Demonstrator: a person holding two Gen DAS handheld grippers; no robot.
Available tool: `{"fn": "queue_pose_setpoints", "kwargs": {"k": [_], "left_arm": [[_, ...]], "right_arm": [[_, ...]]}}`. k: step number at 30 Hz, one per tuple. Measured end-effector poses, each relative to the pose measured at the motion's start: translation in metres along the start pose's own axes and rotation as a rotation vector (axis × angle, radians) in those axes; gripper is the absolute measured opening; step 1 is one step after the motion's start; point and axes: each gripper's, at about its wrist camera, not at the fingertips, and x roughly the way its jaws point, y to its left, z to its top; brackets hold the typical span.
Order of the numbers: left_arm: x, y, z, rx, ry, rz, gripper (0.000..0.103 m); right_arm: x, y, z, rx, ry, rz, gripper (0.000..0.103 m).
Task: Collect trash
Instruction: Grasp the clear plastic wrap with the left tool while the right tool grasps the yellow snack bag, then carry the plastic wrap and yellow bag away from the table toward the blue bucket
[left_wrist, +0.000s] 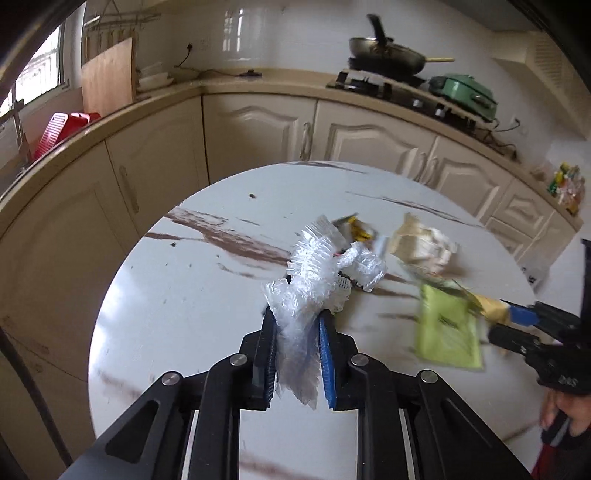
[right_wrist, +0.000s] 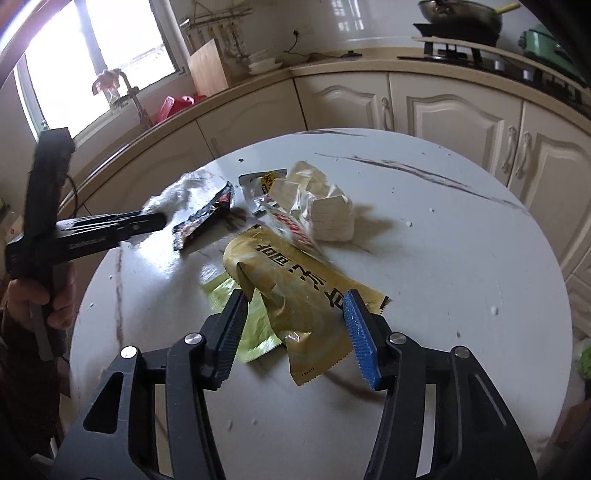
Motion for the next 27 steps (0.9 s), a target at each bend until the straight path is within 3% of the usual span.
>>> {"fn": "queue_pose_setpoints", "kwargs": {"k": [9,10,11,18,27], "left_arm": [[-0.047,-0.038,-0.034,0.04,-0.05,-0.049,0.017],[-0.052,-0.043,-0.037,0.044,-0.052,-0.051,0.017],[-0.057,-0.052,-0.04,0.049,-0.057,-0.067,0.017],[-0.069,-0.088,-0.058,0.057,-0.058,-0.105,0.017],[-0.079,-0.147,-0.07,0.109,-0.062,-0.147,0.017]], "right_arm": [[-0.04,0.006,-0.026,0.026,-0.043,0.03,0.029],[-0.046,0.007,-0.029,0.029,-0.051,0.039,0.02],[-0.05,0.007,-0.032,0.037,-0.053,0.058,0.017],[-0.068,0.002,-0.057,0.064,-0.069,0.06,0.013],[-0.112,-0.024,-0.083,0.16,-0.173,0.119,0.009]]}}
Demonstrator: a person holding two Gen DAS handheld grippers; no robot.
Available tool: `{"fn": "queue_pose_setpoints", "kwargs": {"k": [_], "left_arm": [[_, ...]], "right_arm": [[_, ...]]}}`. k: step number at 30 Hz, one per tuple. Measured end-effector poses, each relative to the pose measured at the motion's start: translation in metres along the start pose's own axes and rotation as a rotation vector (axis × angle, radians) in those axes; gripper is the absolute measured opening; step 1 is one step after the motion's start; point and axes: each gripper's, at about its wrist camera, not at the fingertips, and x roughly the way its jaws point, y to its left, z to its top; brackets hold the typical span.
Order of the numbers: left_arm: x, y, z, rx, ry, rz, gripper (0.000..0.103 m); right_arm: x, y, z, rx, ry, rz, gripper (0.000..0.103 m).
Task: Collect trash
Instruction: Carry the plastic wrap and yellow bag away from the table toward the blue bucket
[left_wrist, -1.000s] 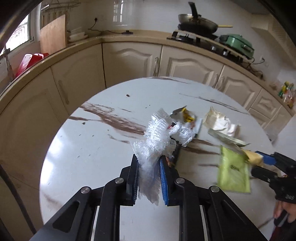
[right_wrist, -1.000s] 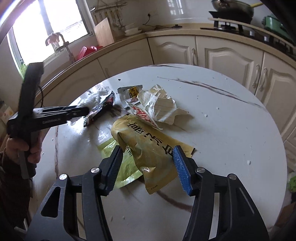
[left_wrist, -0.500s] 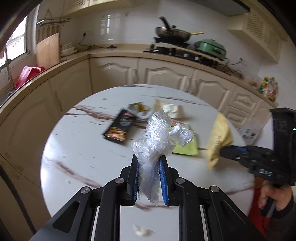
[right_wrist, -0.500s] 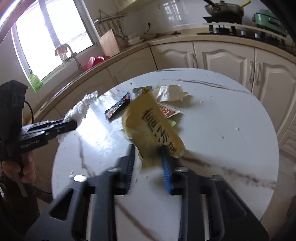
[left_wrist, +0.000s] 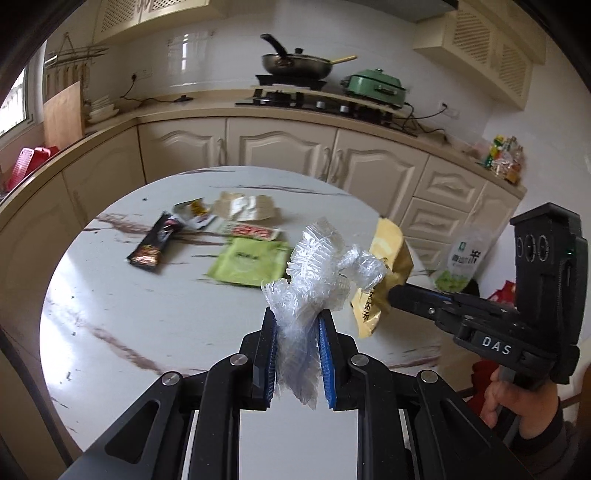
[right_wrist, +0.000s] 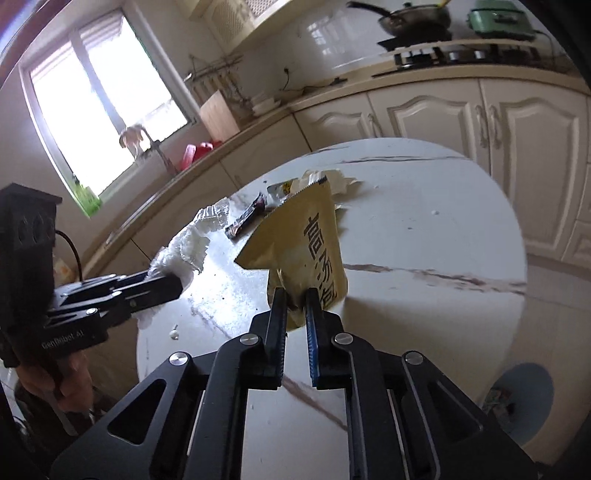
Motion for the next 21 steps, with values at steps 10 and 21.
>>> {"fn": "queue_pose_setpoints", "kwargs": {"k": [10,21], "left_arm": [[0.035,-0.054,-0.011,0.026,0.082,-0.018,0.017],[0.082,-0.098,-0.016,0.07,0.191,-0.024,0.017]], "right_arm": [[-0.021,-0.039,-0.029,0.108,0.015,0.026,0.009],[-0.018,-0.067,-0.041,0.194,-0.049,0.103,0.042]]}}
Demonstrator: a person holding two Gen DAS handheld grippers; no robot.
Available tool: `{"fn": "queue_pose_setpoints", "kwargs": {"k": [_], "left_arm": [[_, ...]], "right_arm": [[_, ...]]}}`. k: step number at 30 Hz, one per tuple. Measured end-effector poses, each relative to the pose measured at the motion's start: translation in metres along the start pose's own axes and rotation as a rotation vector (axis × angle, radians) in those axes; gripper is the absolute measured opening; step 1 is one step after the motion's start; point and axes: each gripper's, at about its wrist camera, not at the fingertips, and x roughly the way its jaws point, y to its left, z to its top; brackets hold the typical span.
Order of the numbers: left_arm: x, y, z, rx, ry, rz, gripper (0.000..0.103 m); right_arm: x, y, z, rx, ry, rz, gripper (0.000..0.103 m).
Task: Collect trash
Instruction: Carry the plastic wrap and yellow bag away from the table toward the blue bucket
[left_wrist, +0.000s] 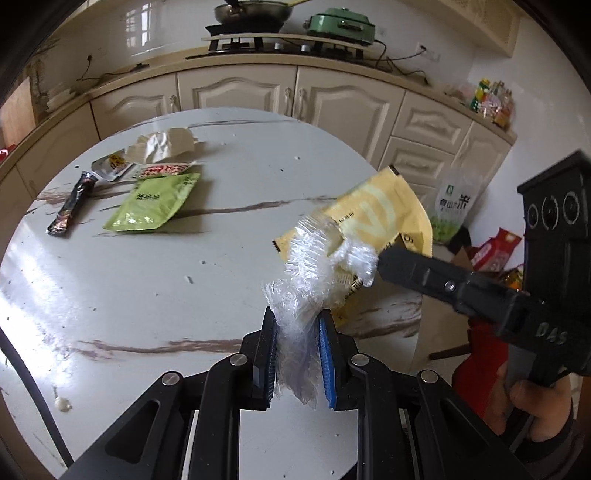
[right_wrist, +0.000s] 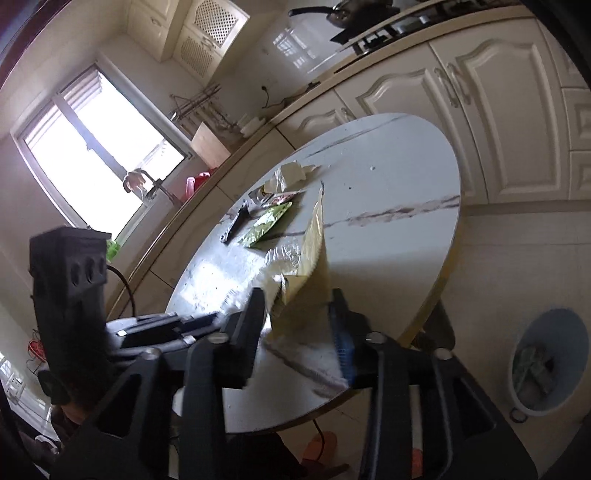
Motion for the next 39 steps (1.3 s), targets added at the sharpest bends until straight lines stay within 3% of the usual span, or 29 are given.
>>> {"fn": "queue_pose_setpoints", "kwargs": {"k": [2,6,8,15,22,30,39], "left_arm": [[0.001,-0.002,0.001,0.009,-0.001,-0.004,0.017],[0.009,-0.003,0.005,0.016,-0.003,-0.015,0.017],[0.011,-0.003,0.005,0.016,-0.006,-0.014,0.017],[0.001,0.001,0.002,-0.006,-0.038,-0.03,0.017],[-0.014,-0.02,0.009,0.02,-0.083,-0.057,0.017],[-0.004,-0.089,0.03,0.111,-0.094,-0.128,0.017],[0.075,-0.177,0.05,0.207,0.008,-0.219,0.017]], "right_arm": [[0.003,-0.001,0.002,0.013,-0.011,0.009,0.048],[0.008,-0.01,0.006,0.064,-0.045,0.022,0.046],[0.012,-0.014,0.007,0.075,-0.048,0.014,0.027],[0.008,-0.021,0.005,0.093,-0.067,0.043,0.025],[-0.033,-0.023,0.007,0.074,-0.13,0.039,0.024],[-0.113,-0.048,0.005,0.094,-0.241,-0.023,0.024],[-0.195,-0.126,-0.023,0.194,-0.301,-0.192,0.024]]}}
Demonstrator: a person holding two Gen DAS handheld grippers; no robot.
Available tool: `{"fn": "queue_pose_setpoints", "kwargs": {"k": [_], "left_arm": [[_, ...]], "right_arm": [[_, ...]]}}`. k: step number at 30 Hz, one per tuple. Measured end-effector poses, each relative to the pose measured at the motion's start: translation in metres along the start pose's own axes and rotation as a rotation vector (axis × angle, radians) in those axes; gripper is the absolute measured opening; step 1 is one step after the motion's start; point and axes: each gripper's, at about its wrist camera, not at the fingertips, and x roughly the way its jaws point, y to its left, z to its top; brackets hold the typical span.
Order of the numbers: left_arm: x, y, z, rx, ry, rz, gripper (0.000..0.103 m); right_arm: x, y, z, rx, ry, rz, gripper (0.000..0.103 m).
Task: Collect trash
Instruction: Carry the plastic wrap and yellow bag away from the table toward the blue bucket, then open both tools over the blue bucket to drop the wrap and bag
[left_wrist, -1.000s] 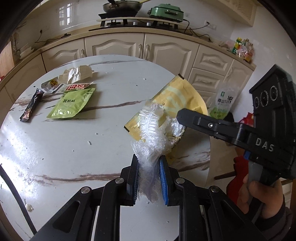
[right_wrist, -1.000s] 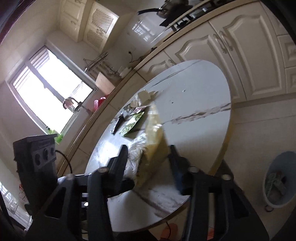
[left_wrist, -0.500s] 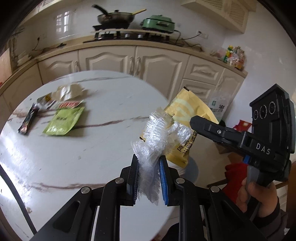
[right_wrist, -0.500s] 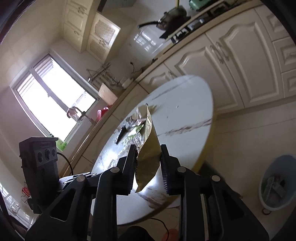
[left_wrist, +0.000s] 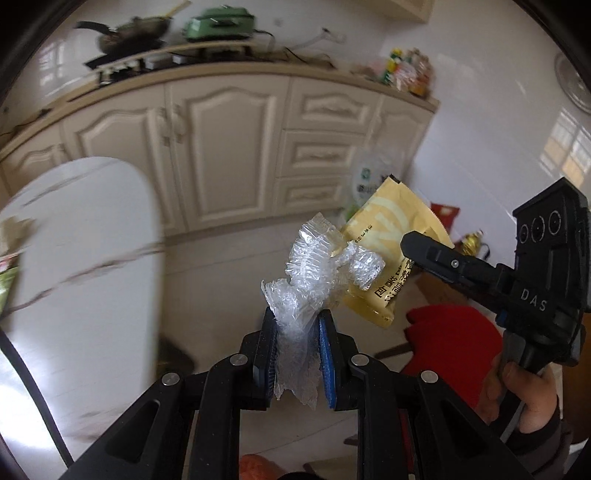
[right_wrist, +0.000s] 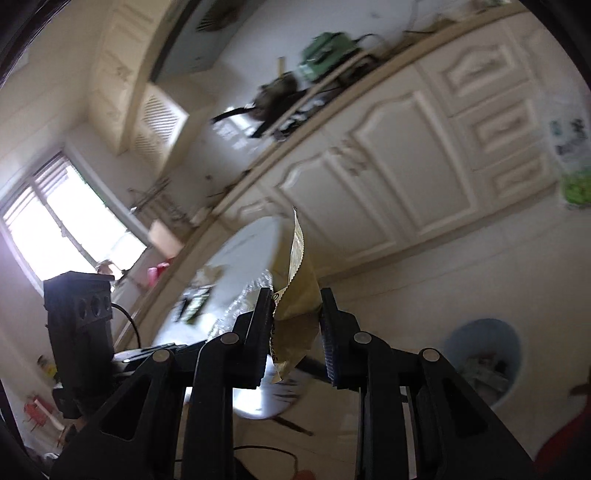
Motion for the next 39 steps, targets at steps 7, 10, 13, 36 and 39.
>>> {"fn": "queue_pose_setpoints", "kwargs": {"k": [7,10,13,36,39], "left_arm": [[0.098,-0.02,0.031,0.03,0.122,-0.041,0.017],[0.135,-0.027,0.039,0.056,0.177,-0.039,0.02],[0.162,-0.031,0.048,0.076,0.198,-0.021,0.022],[0.156,-0.044,0.055,0.029,0.154,0.113,0.074],[0.125,-0.044,0.046,0.046,0.121,0.119,0.075]], "right_arm": [[-0.014,-0.093,-0.008,0.126,0.007,-0.109,0.024],[-0.01,-0.126,-0.013,0.174,0.028,-0.139,0.024],[-0.004,-0.155,-0.021,0.213,0.052,-0.161,0.024],[0.032,-0.168,-0.031,0.238,0.075,-0.258,0.047],[0.013,-0.145,-0.026,0.195,0.054,-0.285,0.058]]}}
